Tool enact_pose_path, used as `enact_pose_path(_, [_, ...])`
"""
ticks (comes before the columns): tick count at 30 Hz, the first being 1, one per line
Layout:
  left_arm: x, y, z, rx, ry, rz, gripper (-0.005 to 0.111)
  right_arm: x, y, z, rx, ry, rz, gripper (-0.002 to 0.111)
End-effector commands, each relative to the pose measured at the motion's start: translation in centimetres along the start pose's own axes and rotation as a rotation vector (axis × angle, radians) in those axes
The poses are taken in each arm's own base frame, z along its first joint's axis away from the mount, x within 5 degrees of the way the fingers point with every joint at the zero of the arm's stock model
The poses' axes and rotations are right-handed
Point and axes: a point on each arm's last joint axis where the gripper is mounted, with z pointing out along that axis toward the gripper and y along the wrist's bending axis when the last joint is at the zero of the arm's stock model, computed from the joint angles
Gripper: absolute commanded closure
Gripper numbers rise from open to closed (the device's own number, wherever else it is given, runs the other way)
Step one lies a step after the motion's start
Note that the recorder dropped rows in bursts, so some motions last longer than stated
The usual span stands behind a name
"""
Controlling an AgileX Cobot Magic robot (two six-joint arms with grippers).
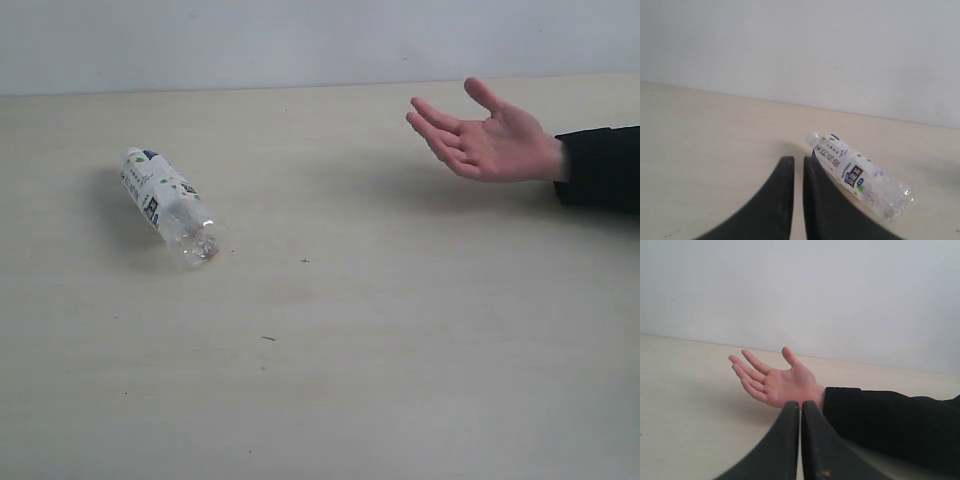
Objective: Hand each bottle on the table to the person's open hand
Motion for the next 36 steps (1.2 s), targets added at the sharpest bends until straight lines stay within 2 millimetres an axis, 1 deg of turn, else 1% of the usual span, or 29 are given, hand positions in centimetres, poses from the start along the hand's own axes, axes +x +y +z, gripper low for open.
enact_pose_path(1, [0.0, 0.0, 0.0, 0.005, -0.001, 0.001, 0.097, 0.0, 0.0, 0.0, 0.001, -0.015, -0.004, 0.105])
enact_pose_path(9, [-0.1, 0.0, 0.0, 0.009, -0.009, 0.005, 0.097, 0.0, 0.0, 0.0, 0.001, -0.015, -0.004, 0.105])
enact_pose_path(11, [-0.4, -0.3, -0.1, 0.031, -0.047, 0.005, 0.097, 0.0, 0.0, 0.0, 0.001, -0.015, -0.004, 0.105])
enact_pose_path(13, [-1.0, -0.6, -0.1, 0.076, -0.113, -0.050, 0.097, 0.0, 0.0, 0.0, 0.001, -0.015, -0.004, 0.105])
enact_pose_path(15, [-1.8, -1.1, -0.3, 0.141, -0.197, -0.174, 0.097, 0.0, 0.0, 0.0, 0.001, -0.015, -0.004, 0.105])
enact_pose_path(18, [-2.9, -1.6, -0.7, 0.232, -0.305, -0.272, 0.097, 0.0, 0.0, 0.0, 0.000, -0.014, -0.003, 0.105])
enact_pose_path(20, [-3.7, -2.0, -1.1, 0.294, -0.388, -0.286, 0.097, 0.0, 0.0, 0.0, 0.000, -0.014, -0.003, 0.105])
enact_pose_path(24, [-5.6, -2.9, -2.7, 0.463, -0.631, -0.286, 0.097, 0.0, 0.0, 0.0, 0.000, -0.014, -0.003, 0.105])
enact_pose_path(26, [-6.1, -3.0, -3.1, 0.498, -0.695, -0.309, 0.097, 0.0, 0.0, 0.0, 0.000, -0.014, -0.003, 0.105])
enact_pose_path(27, [-6.1, -2.9, -3.1, 0.490, -0.690, -0.325, 0.097, 0.0, 0.0, 0.0, 0.000, -0.014, -0.003, 0.105])
enact_pose_path(28, [-6.6, -2.8, -3.1, 0.476, -0.687, -0.348, 0.098, 0.0, 0.0, 0.0, 0.000, -0.014, -0.003, 0.105])
enact_pose_path(29, [-7.0, -2.5, -3.0, 0.441, -0.659, -0.408, 0.099, 0.0, 0.0, 0.0, 0.000, -0.014, -0.003, 0.105])
enact_pose_path(31, [-8.1, -2.1, -2.6, 0.383, -0.612, -0.515, 0.104, 0.0, 0.0, 0.0, 0.000, -0.014, -0.003, 0.105])
enact_pose_path(32, [-9.0, -2.1, -2.2, 0.352, -0.612, -0.505, 0.107, 0.0, 0.0, 0.0, 0.000, -0.014, -0.003, 0.105])
enact_pose_path(34, [-10.6, -2.4, -1.8, 0.331, -0.627, -0.446, 0.107, 0.0, 0.0, 0.0, 0.000, -0.014, -0.003, 0.105])
enact_pose_path(35, [-12.0, -2.7, -1.3, 0.322, -0.618, -0.410, 0.107, 0.0, 0.0, 0.0, 0.000, -0.014, -0.003, 0.105])
enact_pose_path(36, [-12.9, -3.0, -0.9, 0.318, -0.595, -0.386, 0.107, 0.0, 0.0, 0.0, 0.000, -0.014, -0.003, 0.105])
